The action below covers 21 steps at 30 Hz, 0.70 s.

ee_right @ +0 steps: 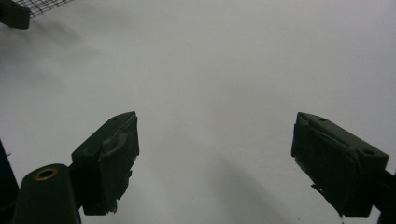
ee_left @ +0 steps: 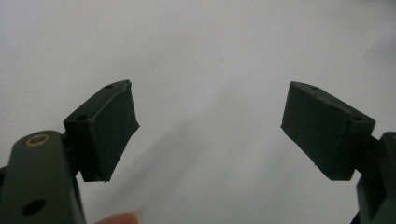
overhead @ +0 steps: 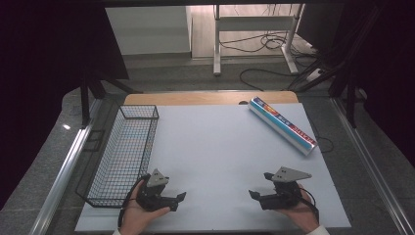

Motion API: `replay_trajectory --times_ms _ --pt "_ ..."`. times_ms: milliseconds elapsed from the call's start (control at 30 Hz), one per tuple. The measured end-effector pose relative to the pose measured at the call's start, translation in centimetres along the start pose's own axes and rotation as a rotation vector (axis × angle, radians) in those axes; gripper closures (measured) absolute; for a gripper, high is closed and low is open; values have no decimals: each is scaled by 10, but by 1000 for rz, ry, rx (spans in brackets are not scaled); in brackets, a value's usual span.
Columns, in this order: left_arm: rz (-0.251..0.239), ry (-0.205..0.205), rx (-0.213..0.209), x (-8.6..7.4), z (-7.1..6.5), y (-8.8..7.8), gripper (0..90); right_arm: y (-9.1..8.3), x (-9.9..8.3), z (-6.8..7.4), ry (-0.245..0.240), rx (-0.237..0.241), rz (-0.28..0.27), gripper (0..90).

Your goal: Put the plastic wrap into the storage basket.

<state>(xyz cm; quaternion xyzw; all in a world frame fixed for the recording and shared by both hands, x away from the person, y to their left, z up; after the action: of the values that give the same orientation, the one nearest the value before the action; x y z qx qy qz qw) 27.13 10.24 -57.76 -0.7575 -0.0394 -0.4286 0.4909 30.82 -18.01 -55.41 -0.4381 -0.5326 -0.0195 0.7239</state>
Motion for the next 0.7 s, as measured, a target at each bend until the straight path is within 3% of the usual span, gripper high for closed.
replay_trajectory --times_ms 400,533,700 --pt "-18 -3 -7 -4 -3 -5 161 4 3 7 -38 5 33 140" --pt "-23 8 -16 -3 -8 -5 159 2 7 15 -52 24 24 140" --pt "-21 11 -9 -3 -8 -4 155 2 12 16 -63 11 7 140"
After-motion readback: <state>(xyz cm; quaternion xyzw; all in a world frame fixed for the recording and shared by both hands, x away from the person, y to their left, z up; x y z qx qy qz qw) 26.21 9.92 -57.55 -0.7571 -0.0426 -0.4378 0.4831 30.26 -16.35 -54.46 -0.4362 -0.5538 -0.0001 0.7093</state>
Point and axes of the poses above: each handheld gripper's, and its own axes: y roughly forward along the jaws, x roughly out of its top, z roughly to its left, the point moved 10 cm from there along y, roughly forward along the jaws, and after that the axes turned 1 degree about -x, right-handed, at the moved point
